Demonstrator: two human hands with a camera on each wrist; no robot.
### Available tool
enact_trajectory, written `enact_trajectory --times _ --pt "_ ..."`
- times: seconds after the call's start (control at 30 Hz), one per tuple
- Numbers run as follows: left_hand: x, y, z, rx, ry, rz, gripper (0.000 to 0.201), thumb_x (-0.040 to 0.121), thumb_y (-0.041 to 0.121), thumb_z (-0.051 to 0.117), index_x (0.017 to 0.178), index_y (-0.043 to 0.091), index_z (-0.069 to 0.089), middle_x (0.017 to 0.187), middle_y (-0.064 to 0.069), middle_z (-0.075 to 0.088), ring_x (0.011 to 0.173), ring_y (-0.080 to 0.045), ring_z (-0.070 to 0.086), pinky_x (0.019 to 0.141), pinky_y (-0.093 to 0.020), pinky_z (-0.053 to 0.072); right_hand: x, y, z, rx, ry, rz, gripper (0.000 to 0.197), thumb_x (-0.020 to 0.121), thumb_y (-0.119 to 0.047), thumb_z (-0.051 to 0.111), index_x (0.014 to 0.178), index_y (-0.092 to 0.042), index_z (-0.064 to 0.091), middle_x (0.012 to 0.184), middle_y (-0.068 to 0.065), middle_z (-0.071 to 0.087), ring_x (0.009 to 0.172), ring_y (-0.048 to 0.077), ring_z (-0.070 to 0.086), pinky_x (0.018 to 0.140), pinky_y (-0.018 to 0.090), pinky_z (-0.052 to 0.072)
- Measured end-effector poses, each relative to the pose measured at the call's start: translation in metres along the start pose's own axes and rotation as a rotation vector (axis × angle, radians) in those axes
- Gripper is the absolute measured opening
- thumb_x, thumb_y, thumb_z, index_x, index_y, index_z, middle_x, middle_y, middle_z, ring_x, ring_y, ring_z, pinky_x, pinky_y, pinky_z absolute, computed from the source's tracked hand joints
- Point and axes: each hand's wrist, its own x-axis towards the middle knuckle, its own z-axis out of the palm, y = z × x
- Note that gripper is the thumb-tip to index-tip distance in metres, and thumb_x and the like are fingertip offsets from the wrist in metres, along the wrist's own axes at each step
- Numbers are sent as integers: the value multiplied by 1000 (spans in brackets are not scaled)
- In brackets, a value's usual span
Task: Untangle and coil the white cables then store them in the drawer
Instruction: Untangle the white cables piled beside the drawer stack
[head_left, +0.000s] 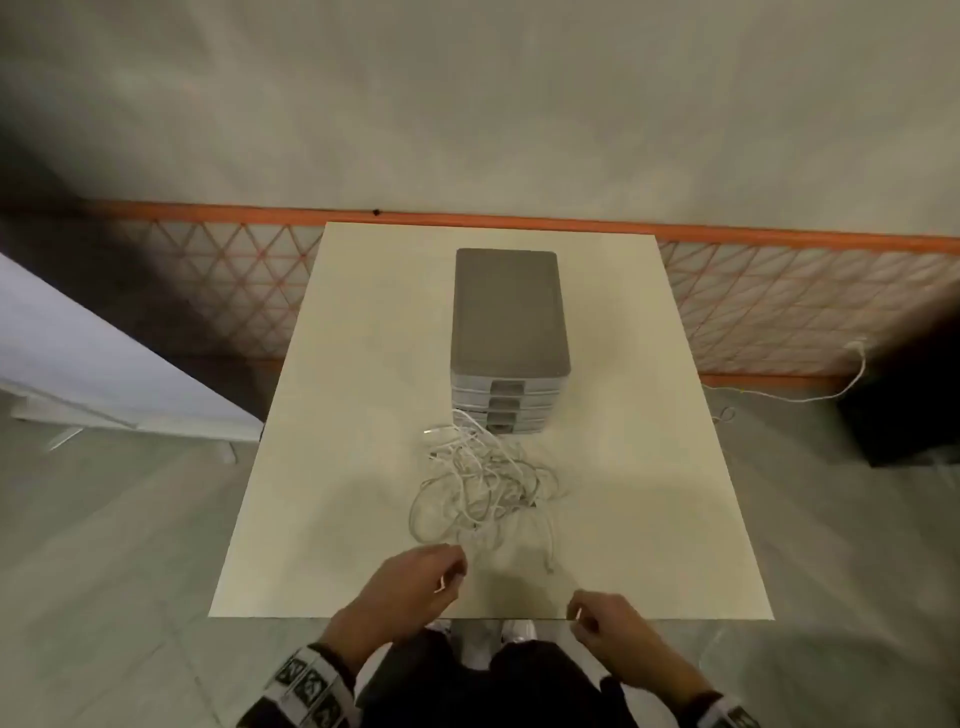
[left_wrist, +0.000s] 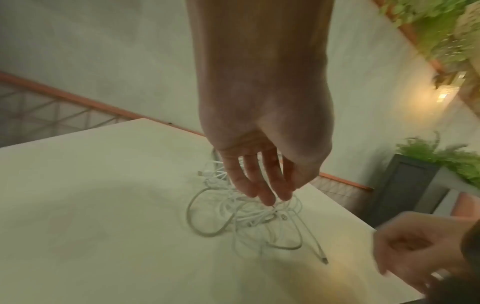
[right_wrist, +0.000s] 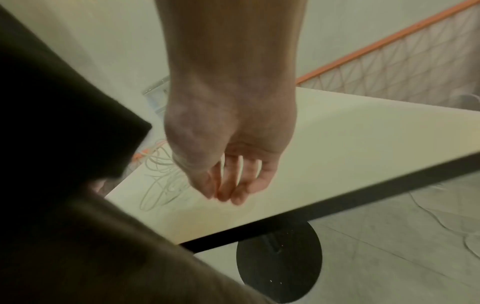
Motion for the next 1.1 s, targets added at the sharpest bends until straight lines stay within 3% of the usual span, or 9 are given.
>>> enact_trajectory --times 0.1,0.23,0.4,0.47,0.63,0.7,0.8,0.93,1.1 --pt "17 9 -5 48 12 92 13 97 30 48 105 26 56 101 9 64 86 -7 55 73 -24 43 26 -2 -7 -128 162 -57 34 88 -12 47 117 -26 56 106 -7 50 94 14 53 78 35 51" --pt "28 19 -7 58 -17 130 14 97 30 47 106 25 56 100 6 64 90 -12 57 74 -27 43 59 -5 -10 -339 162 -102 60 81 9 44 135 -16 48 128 7 41 112 28 46 73 39 54" --pt "33 22 -5 21 4 161 14 97 30 47 106 24 56 102 6 62 92 -12 56 76 -31 47 73 -10 -18 -370 193 -121 15 96 -13 49 108 -9 56 119 9 42 110 31 47 70 44 51" --pt "35 22 -5 -11 17 165 17 98 29 49 111 22 57 110 7 59 97 -11 56 80 -32 49 75 -8 -19 -326 282 -176 11 97 -22 57 100 -11 61 117 5 42 106 30 48 68 40 53" --pt "48 27 -14 -261 121 133 41 99 35 53 138 25 48 130 14 45 105 -4 52 90 -23 46 58 -42 -44 124 538 -308 3 92 -19 68 95 -19 70 108 -9 57 93 13 55 74 26 48" --pt "55 38 -24 -404 200 120 41 98 39 56 136 25 51 129 15 48 102 -2 55 83 -24 50 48 -66 -61 284 591 -349 6 92 -13 67 95 -17 70 96 -15 60 81 6 58 69 17 43" --pt "63 60 -41 -624 334 133 28 97 27 62 124 21 62 121 11 58 100 -4 61 77 -23 55 39 -98 -84 393 652 -404 13 91 -3 65 97 -14 70 94 -16 60 77 4 57 65 10 39" --pt "66 75 -54 -705 547 172 15 98 15 61 110 17 68 107 5 66 93 -13 65 74 -21 53 38 -124 -98 435 692 -470 16 93 0 62 100 -12 69 94 -17 59 76 5 56 67 8 39" --pt "69 77 -56 -750 719 156 20 101 20 53 108 13 70 104 4 71 95 -19 68 82 -36 55 46 -138 -97 448 734 -503 7 96 -7 59 101 -10 63 96 -13 58 73 9 57 67 10 41"
